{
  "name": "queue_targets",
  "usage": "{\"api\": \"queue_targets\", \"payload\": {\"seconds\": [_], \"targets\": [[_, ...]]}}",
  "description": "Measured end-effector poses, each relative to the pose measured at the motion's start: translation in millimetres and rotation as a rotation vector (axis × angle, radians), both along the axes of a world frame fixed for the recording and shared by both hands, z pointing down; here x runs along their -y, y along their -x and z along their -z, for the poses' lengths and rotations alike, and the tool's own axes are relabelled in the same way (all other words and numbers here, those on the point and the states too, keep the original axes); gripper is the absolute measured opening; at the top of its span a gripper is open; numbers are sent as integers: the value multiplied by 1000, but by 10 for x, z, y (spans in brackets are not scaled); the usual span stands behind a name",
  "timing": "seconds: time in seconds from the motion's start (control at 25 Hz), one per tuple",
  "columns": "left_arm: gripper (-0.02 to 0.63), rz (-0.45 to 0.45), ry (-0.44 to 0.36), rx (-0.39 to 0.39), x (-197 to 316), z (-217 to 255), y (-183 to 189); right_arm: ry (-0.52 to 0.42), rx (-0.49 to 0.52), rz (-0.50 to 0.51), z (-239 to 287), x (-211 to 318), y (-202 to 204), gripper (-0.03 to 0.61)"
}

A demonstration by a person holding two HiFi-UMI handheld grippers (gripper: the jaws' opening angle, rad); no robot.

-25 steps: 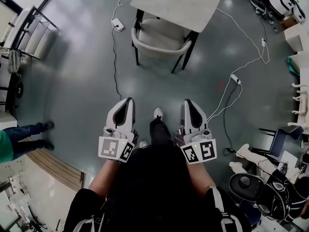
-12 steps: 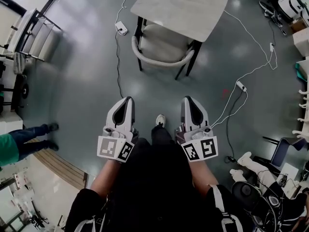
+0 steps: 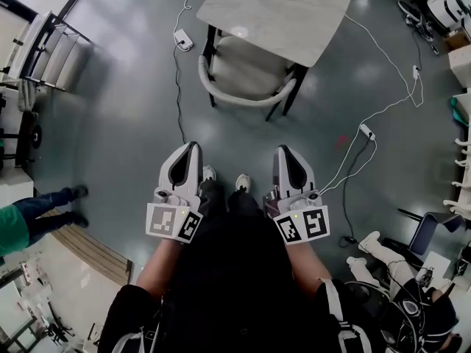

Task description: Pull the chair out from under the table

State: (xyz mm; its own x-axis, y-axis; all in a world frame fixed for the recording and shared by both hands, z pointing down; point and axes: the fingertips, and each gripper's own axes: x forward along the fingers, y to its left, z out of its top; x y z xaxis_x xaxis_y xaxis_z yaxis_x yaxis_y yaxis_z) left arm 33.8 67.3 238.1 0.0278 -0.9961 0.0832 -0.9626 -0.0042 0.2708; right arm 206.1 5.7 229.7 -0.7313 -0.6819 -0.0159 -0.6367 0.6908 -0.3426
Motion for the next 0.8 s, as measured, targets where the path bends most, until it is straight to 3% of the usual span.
{"api": "queue_targets", "payload": {"seconds": [0.52, 0.8], "targets": [[7, -125, 10, 0, 600, -133, 482, 22, -48, -99, -162, 353, 463, 15], [8, -215, 43, 50, 914, -266, 646, 37, -91, -126, -285, 559, 681, 15]]}}
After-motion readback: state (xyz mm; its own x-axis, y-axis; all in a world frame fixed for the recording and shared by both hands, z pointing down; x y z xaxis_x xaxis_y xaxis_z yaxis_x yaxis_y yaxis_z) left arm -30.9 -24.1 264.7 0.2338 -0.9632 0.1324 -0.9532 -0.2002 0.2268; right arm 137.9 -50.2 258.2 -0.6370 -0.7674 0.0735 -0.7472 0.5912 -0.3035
